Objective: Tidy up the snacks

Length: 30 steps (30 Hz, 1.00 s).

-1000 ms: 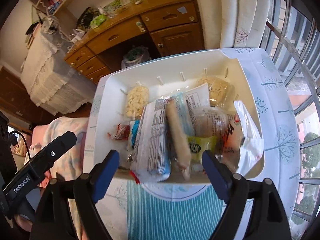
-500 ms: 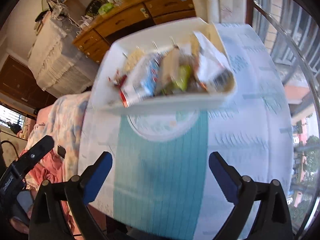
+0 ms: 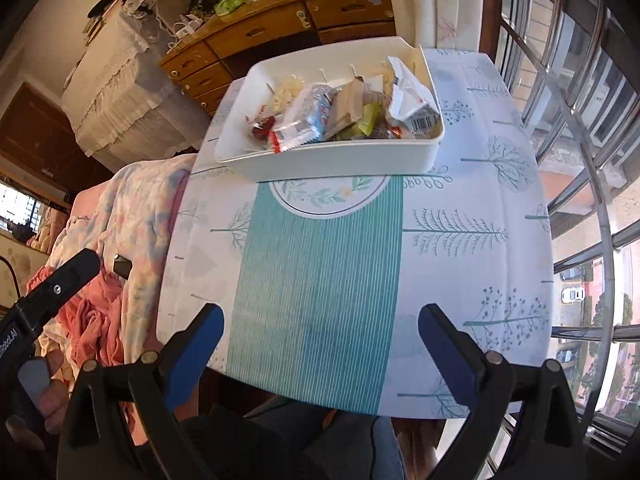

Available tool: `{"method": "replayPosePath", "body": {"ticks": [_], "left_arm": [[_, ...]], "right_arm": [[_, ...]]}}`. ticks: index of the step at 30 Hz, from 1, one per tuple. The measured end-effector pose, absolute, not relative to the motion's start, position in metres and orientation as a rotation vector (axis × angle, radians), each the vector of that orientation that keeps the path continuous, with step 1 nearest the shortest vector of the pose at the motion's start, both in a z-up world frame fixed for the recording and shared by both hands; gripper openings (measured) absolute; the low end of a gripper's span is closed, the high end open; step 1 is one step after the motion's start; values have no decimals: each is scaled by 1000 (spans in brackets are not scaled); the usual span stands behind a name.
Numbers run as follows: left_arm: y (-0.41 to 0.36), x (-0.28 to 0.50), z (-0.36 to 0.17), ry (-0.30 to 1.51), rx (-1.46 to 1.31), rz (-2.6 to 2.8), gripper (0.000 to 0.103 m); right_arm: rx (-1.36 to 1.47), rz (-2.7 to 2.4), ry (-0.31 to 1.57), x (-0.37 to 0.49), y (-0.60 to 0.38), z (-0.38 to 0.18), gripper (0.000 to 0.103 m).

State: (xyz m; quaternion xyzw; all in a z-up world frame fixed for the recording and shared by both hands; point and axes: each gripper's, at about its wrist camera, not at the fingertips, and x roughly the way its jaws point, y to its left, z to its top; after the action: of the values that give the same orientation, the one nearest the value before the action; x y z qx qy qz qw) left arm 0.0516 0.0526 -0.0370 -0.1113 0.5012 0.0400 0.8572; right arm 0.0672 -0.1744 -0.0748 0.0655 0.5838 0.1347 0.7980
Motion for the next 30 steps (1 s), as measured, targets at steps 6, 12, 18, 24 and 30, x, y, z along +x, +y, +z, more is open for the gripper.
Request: {"method": "replayPosePath", "body": {"ticks": [6,12,18,24,30], "left_arm": [[49,52,-3,997,-185,60,102],[42,57,8,927,-138,74,102],[42,59,-5,939,-125,88,102],[37,56,-15,956,-122,79,102],[30,54,-18,951,-113,69,102]], "right_arm": [[81,322,1157,55,-158,-31,99],[102,276,1067,51,-149,-24,103],[78,219,1037,46,-140,-31,103],[56,162,1036,37,-142,-33,103],[60,141,1054,34,-144,-37,103]]}}
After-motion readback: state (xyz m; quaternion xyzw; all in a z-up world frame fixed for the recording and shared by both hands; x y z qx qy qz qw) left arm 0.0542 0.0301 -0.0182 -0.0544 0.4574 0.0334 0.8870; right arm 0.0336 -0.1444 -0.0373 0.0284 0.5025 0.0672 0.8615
